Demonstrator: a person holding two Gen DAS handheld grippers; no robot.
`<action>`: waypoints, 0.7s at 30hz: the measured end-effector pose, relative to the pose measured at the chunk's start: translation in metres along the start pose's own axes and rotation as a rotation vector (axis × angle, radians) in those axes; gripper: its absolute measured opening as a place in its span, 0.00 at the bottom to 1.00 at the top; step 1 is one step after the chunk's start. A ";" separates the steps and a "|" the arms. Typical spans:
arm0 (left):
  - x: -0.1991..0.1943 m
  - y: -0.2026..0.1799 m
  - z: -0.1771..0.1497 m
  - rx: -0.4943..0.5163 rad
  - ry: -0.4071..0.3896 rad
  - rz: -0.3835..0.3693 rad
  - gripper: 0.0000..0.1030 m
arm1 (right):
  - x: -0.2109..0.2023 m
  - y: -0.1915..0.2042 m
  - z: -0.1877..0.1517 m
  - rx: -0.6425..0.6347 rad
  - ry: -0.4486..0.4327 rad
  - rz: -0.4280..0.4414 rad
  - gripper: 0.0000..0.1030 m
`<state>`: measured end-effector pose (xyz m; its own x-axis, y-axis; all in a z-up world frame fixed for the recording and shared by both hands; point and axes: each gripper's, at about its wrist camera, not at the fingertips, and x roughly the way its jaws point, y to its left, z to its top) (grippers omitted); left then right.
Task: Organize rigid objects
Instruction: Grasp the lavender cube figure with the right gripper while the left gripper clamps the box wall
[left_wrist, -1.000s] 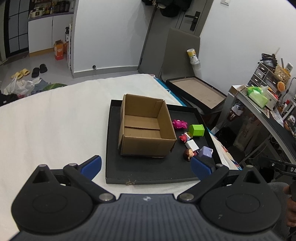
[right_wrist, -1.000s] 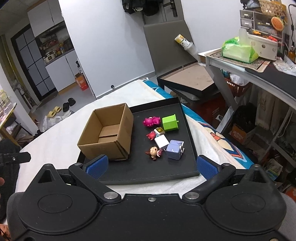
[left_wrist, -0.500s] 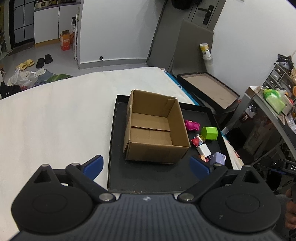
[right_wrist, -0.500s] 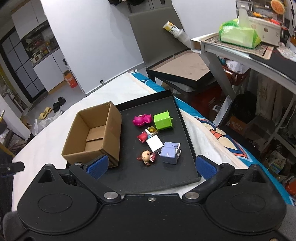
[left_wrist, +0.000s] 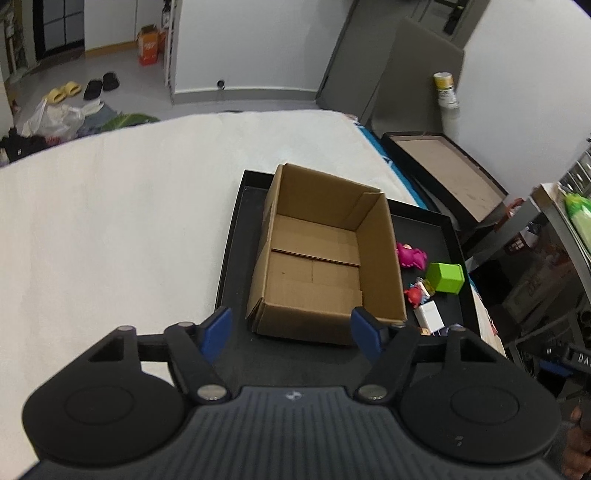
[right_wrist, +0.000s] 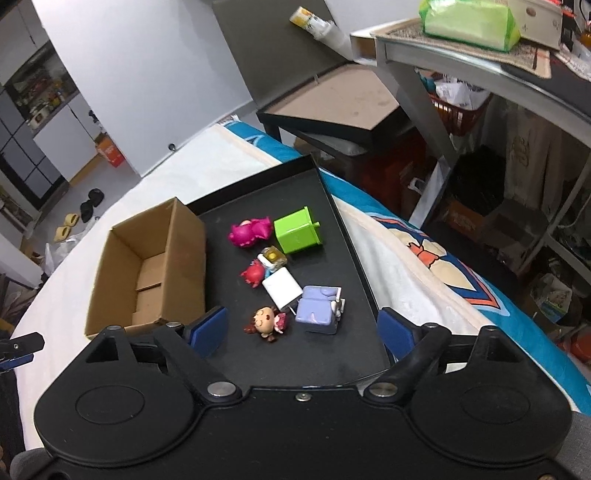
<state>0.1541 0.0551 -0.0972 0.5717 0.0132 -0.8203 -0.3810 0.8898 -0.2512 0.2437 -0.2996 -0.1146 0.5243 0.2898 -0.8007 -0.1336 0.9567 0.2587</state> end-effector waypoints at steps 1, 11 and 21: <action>0.004 0.001 0.002 -0.007 0.007 0.002 0.63 | 0.004 -0.001 0.001 0.002 0.012 -0.002 0.84; 0.050 0.009 0.018 -0.083 0.103 0.039 0.52 | 0.046 -0.005 0.012 0.015 0.100 0.010 0.72; 0.091 0.008 0.031 -0.101 0.190 0.081 0.38 | 0.088 -0.009 0.019 0.025 0.177 -0.043 0.69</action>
<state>0.2260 0.0773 -0.1582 0.3926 -0.0122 -0.9196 -0.4960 0.8392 -0.2229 0.3065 -0.2831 -0.1770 0.3730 0.2511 -0.8932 -0.0921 0.9680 0.2336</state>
